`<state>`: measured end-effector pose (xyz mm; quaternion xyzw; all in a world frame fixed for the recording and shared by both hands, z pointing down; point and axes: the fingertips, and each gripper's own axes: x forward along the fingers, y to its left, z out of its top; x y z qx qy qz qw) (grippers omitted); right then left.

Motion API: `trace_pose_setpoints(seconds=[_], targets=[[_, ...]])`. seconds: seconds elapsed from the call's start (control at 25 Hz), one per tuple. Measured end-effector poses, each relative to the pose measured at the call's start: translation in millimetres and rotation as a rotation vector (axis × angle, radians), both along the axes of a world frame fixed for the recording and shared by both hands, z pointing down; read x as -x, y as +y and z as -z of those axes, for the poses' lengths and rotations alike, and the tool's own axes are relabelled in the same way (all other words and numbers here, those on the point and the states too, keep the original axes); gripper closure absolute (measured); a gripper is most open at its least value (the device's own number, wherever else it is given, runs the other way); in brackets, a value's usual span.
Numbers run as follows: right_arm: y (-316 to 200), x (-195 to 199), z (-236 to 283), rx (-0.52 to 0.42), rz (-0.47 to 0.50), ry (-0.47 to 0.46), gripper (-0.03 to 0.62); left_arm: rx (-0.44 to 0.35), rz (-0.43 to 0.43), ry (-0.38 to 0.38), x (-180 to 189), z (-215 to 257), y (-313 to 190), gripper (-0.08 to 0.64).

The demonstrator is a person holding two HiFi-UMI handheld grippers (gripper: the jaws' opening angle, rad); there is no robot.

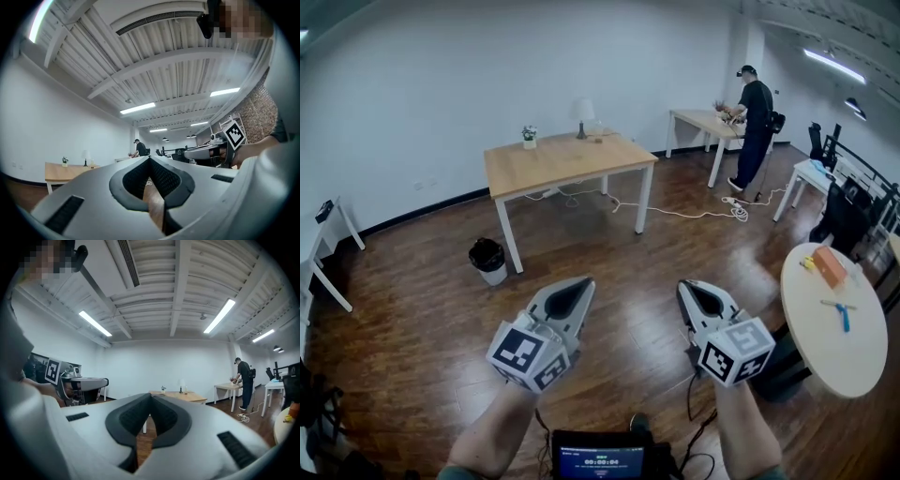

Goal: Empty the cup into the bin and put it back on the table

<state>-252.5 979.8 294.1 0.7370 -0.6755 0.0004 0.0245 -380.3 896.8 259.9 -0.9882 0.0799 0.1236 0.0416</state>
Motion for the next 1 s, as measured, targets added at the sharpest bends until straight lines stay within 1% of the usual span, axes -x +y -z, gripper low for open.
trace_pose_setpoints(seconds=[0.12, 0.24, 0.36, 0.48, 0.68, 1.0], targets=[[-12.2, -16.2, 0.3, -0.006, 0.027, 0.000, 0.589, -0.004, 0.019, -0.005, -15.4, -1.6, -8.2, 0.555], [-22.8, -39.3, -1.6, -0.010, 0.058, 0.001, 0.589, -0.005, 0.041, -0.013, -38.4, -4.4, -16.9, 0.555], [-39.5, -62.9, 3.6, -0.026, 0.087, 0.007, 0.589, -0.022, 0.064, -0.020, -60.3, -2.5, -31.8, 0.555], [-57.7, -86.0, 4.4, -0.034, 0.115, -0.001, 0.589, -0.014, 0.097, -0.021, -79.3, -5.0, -51.0, 0.555], [-82.5, -126.1, 5.4, -0.042, 0.156, -0.011, 0.589, -0.021, 0.140, -0.027, -113.7, -3.1, -73.5, 0.555], [-109.3, -186.9, 2.4, -0.048, 0.206, -0.039, 0.589, -0.022, 0.190, -0.051, -165.2, -4.2, -92.9, 0.555]])
